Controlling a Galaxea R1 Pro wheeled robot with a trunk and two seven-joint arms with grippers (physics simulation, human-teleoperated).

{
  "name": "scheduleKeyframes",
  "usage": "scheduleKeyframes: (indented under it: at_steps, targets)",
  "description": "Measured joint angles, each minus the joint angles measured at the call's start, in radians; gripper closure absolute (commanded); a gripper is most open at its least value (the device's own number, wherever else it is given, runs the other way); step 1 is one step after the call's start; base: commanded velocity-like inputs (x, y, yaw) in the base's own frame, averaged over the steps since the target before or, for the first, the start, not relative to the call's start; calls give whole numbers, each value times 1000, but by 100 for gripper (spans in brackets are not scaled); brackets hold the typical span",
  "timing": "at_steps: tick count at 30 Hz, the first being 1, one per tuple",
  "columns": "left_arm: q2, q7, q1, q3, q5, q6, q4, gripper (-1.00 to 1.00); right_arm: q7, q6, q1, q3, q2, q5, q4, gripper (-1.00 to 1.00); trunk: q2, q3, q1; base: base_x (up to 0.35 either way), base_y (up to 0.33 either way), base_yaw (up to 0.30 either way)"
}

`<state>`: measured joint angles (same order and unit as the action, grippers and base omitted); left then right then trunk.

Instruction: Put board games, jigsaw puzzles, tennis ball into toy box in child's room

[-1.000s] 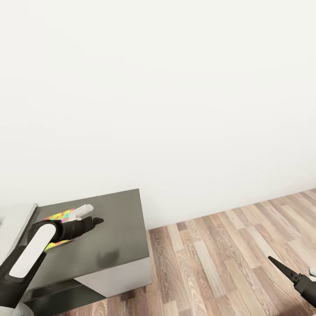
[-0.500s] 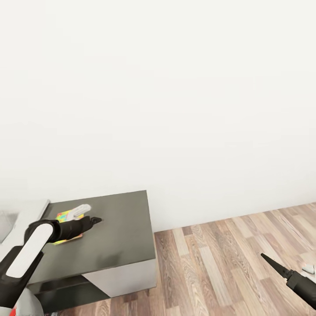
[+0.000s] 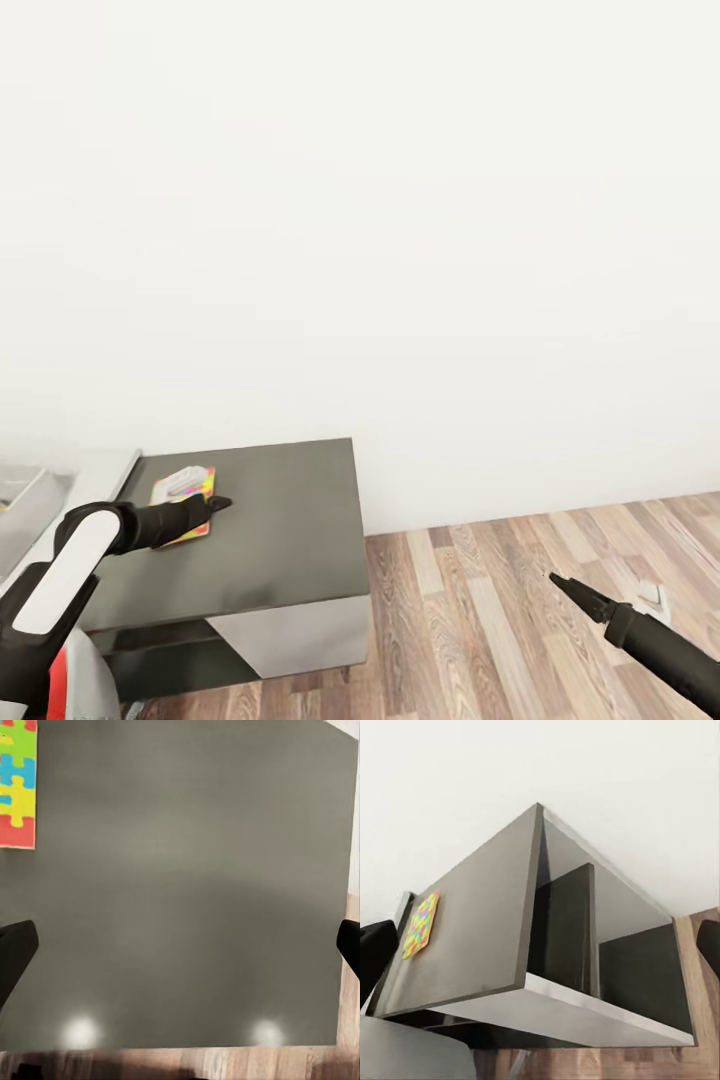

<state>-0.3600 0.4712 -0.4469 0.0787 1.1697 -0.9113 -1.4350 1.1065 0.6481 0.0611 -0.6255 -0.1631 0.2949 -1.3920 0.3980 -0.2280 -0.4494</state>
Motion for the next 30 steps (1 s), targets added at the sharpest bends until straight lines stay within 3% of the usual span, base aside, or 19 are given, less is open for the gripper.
scheduleKeyframes:
  at_steps: [5,9,14,30]
  targets:
    - [1,-1,0,1,1,-2,-4,-100,-208,63,0,85,9,-60,-60,-100,0,7,0,0,0,147]
    - [-2,-1,0,-1,1,-2,-6,-100,-282,75,1,123,11,-69,-73,-100,0,13,0,0,0,146]
    - [-4,-3,1,-2,1,-3,-6,-100,-313,82,0,149,11,-72,-86,-100,0,21,0,0,0,146]
    - [-3,-3,2,-1,2,-3,-6,-100,-319,83,0,154,11,-74,-93,-100,0,44,0,63,0,142]
